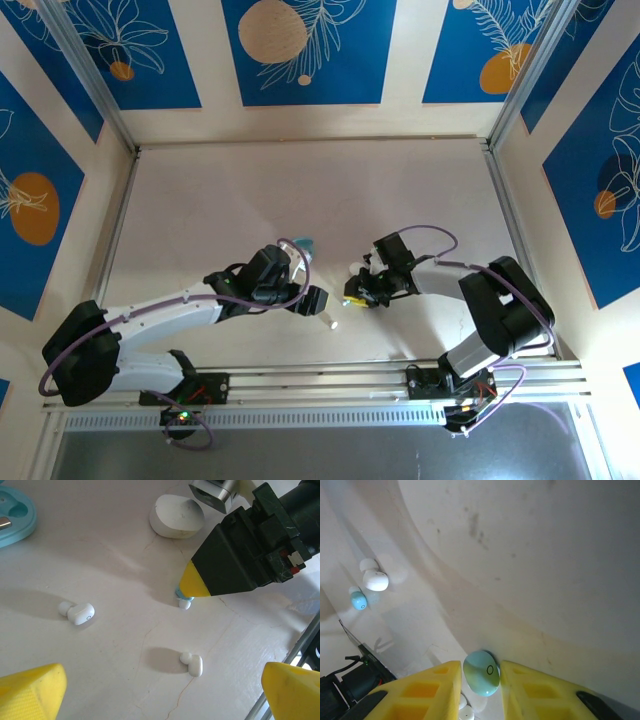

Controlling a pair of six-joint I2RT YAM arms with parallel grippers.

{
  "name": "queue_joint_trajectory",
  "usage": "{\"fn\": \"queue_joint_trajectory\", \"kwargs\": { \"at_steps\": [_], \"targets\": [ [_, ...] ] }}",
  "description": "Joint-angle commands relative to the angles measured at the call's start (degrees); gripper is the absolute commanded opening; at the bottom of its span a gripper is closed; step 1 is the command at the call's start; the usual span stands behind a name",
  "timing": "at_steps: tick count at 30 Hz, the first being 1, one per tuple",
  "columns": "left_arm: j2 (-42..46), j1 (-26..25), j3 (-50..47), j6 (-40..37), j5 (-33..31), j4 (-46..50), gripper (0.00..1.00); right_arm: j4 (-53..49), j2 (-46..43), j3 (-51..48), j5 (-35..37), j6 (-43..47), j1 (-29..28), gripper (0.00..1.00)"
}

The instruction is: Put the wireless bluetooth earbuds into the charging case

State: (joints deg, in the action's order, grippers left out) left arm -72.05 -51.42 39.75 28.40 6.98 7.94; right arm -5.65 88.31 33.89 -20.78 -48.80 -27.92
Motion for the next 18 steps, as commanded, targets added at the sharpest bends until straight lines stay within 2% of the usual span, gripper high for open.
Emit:
{"fn": "queue_joint_trajectory", "kwargs": {
  "at_steps": [1, 10, 18],
  "targets": [
    [1.4, -0.6, -0.5, -0.3, 0.2, -0.8, 1.00, 0.5, 2.1, -0.6, 0.0, -0.9, -1.1, 0.28],
    [1.7, -0.5, -0.9, -0.2, 0.1, -0.7, 1.00, 2.2, 3.6, -0.8, -0.4, -1.8, -1.1, 0.24],
    [2.0, -0.5, -1.1, -0.2, 0.0, -0.6, 1.00, 2.9, 4.4, -1.0, -1.1, -2.2, -1.5, 0.28]
  ]
}}
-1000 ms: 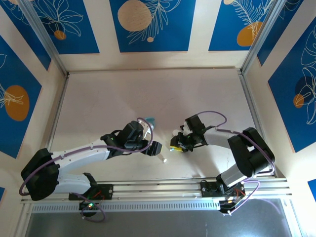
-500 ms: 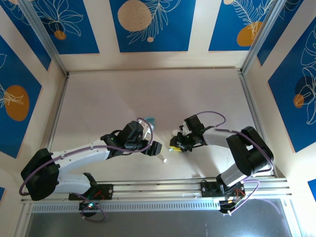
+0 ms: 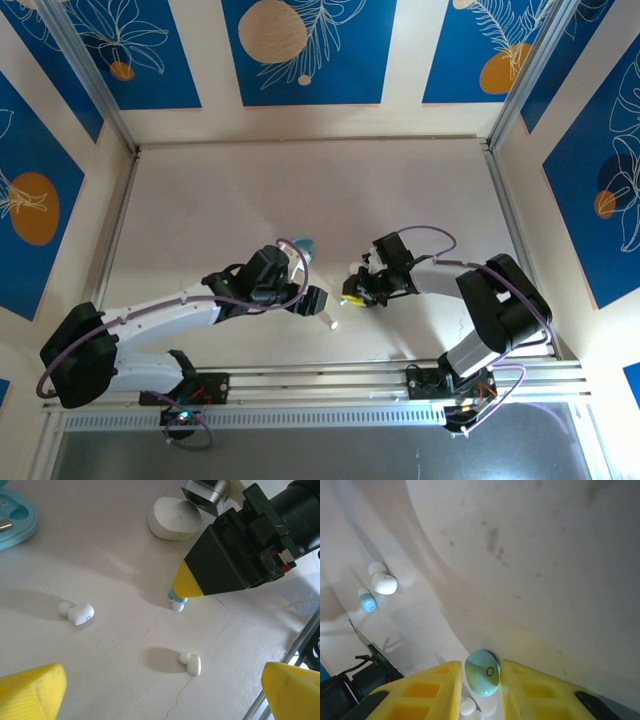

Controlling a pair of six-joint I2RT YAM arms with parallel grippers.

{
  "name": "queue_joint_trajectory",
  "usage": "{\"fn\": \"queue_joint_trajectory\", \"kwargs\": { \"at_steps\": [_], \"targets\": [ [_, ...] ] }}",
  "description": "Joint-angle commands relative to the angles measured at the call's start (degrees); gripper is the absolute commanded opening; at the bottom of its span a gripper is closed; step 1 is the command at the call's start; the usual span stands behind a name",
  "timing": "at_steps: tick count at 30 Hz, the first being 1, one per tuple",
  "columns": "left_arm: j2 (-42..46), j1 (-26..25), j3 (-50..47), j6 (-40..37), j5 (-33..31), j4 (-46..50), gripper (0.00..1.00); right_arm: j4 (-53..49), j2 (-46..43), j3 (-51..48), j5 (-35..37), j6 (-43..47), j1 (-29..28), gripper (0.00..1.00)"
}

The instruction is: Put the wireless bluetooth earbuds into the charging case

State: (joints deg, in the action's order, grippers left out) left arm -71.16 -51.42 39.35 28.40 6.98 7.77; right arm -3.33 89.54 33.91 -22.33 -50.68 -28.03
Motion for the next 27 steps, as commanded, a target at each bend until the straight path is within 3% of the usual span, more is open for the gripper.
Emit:
{"fn": "queue_joint_trajectory", "kwargs": {
  "at_steps": [1, 19, 27],
  "targets": [
    [1.1, -0.5, -0.7, -0.2, 0.0, -0.5, 1.00, 0.5, 3.1, -1.1, 0.5, -0.4, -1.5, 0.28],
    [2.0, -0.5, -1.5, 0.0, -0.3, -0.6, 1.00, -2.3, 5.8, 1.3, 2.5, 0.1, -3.7, 0.27],
    [2.9, -0.6, -2.0, 0.0, -0.6, -0.3, 1.00, -2.3, 6.3, 1.8, 2.9, -0.3, -4.4, 0.21]
  ]
}}
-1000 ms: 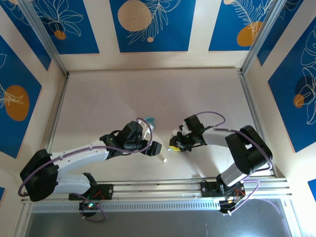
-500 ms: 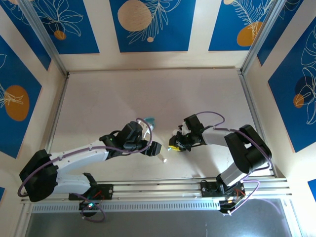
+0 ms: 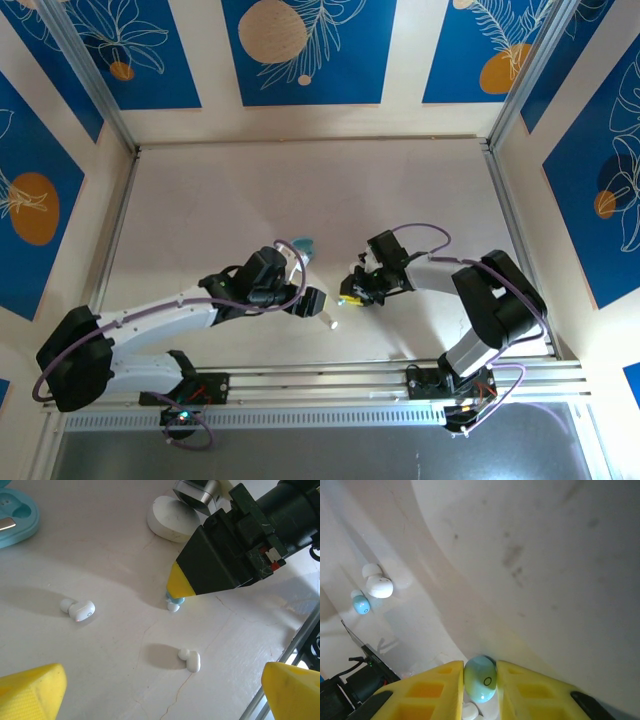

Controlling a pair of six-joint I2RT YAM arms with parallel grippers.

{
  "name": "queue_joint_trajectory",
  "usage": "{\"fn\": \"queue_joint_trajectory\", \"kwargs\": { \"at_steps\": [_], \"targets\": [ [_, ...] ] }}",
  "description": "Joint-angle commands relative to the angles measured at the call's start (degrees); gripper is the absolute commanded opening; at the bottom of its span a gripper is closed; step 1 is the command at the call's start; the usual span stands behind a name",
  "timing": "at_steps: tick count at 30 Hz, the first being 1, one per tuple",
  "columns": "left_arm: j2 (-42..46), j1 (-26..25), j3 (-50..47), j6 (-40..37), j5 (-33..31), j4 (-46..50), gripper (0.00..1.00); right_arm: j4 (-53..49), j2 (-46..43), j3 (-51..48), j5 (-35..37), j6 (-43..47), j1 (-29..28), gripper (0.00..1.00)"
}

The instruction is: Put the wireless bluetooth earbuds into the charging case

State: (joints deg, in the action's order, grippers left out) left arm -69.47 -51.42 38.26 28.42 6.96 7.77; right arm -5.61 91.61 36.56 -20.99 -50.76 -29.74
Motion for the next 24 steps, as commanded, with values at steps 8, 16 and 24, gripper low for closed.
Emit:
{"fn": "queue_joint_trajectory", "kwargs": {
  "at_steps": [8, 16, 24],
  "targets": [
    [1.8, -0.6, -0.9, -0.3, -0.8, -0.2, 1.00, -1.4, 0.5, -0.5, 2.7, -0.8, -3.0, 0.17],
    [3.8, -0.6, -1.5, -0.7, -1.4, -0.3, 1.00, -11.6, -8.6, 2.8, 8.8, 0.1, -4.0, 0.13],
    [7.9, -0.5, -2.8, -1.2, -2.6, -1.6, 1.00, -31.4, -14.2, 12.6, 24.8, 1.6, -8.2, 0.13]
  ]
}}
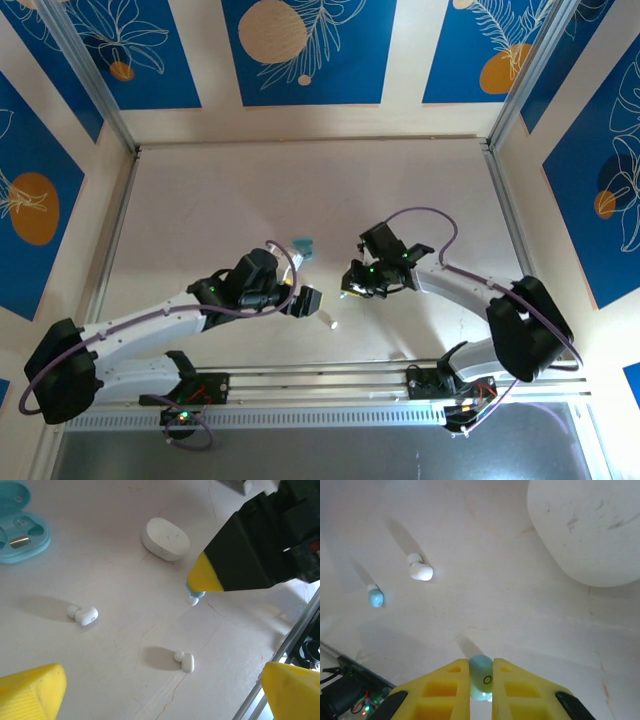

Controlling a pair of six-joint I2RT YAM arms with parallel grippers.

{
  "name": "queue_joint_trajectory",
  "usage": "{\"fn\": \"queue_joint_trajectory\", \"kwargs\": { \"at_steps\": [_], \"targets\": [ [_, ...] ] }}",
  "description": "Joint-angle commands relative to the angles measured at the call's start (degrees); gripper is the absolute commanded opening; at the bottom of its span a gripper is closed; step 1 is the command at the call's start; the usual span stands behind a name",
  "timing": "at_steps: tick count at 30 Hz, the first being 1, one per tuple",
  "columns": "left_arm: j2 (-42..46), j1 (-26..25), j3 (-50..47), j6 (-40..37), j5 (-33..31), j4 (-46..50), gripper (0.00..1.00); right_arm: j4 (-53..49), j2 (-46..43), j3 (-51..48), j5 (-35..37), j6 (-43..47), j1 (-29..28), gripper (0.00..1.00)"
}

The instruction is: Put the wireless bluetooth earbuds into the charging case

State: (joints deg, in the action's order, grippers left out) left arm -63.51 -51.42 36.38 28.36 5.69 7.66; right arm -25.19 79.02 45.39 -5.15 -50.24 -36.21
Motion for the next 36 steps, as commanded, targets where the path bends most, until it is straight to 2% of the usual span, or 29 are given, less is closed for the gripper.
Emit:
{"fn": "queue_joint_trajectory", "kwargs": {
  "at_steps": [1, 8, 15, 22, 36],
  "targets": [
    [2.7, -0.5, -1.2, -1.1, -1.7, -1.7, 1.00, -14.8, -1.7, 5.6, 11.7, 0.9, -2.6, 0.13],
    [7.8, -0.5, -2.6, -1.6, -5.2, -1.1, 1.00, -30.1, 0.2, 15.1, 27.3, -4.5, -7.5, 0.13],
    [11.3, -0.4, -2.4, -2.5, -9.9, 3.1, 1.00, -40.7, 4.4, 21.7, 35.6, -13.9, -9.9, 0.13],
    [11.2, -0.3, -1.8, -3.9, -10.2, 4.7, 1.00, -44.6, 9.0, 26.6, 37.6, -18.8, -11.6, 0.10],
    [12.1, 2.0, -2.2, -5.2, -8.6, 3.7, 1.00, -33.2, 6.7, 23.1, 31.6, -16.0, -10.9, 0.10]
  ]
}}
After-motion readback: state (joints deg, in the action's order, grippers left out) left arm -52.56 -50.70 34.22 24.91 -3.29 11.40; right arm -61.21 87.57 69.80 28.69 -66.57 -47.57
